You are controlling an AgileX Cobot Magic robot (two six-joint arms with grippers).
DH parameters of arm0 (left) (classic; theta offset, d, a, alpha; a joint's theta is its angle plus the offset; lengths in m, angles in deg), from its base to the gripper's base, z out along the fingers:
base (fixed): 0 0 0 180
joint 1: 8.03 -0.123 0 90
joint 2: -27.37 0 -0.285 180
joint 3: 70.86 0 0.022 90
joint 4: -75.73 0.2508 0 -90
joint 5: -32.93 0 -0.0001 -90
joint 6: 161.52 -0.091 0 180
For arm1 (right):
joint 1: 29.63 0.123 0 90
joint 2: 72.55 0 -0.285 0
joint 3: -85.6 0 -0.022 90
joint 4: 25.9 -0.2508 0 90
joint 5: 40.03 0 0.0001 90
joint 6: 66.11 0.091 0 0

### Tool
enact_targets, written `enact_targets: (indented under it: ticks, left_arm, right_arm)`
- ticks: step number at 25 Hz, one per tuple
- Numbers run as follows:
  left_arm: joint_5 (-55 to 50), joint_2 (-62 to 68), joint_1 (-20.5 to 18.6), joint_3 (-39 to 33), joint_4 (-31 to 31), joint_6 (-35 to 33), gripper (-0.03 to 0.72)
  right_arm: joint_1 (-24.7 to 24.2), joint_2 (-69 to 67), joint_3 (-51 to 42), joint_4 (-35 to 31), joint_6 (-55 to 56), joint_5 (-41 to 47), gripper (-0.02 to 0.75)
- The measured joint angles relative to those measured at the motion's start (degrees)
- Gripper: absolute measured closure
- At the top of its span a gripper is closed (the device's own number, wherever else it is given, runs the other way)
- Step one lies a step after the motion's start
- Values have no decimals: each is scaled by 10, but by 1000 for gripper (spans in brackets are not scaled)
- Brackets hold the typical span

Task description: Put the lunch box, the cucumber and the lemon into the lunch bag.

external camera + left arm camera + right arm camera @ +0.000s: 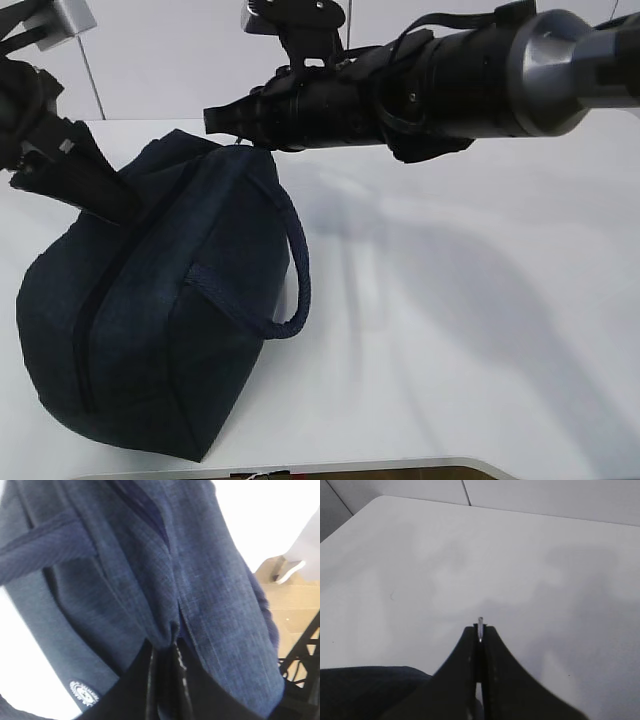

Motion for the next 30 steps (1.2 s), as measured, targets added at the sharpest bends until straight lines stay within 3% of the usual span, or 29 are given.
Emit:
enact_targets:
  ticks: [14,30]
  left_arm:
    - [12,0,0,0,12,0,686]
    - [-15,0,0,0,22,0,685]
  right_arm:
    - [-48,-6,1,-2,40,-73,733]
    - [-62,11,2,9,70,-174,733]
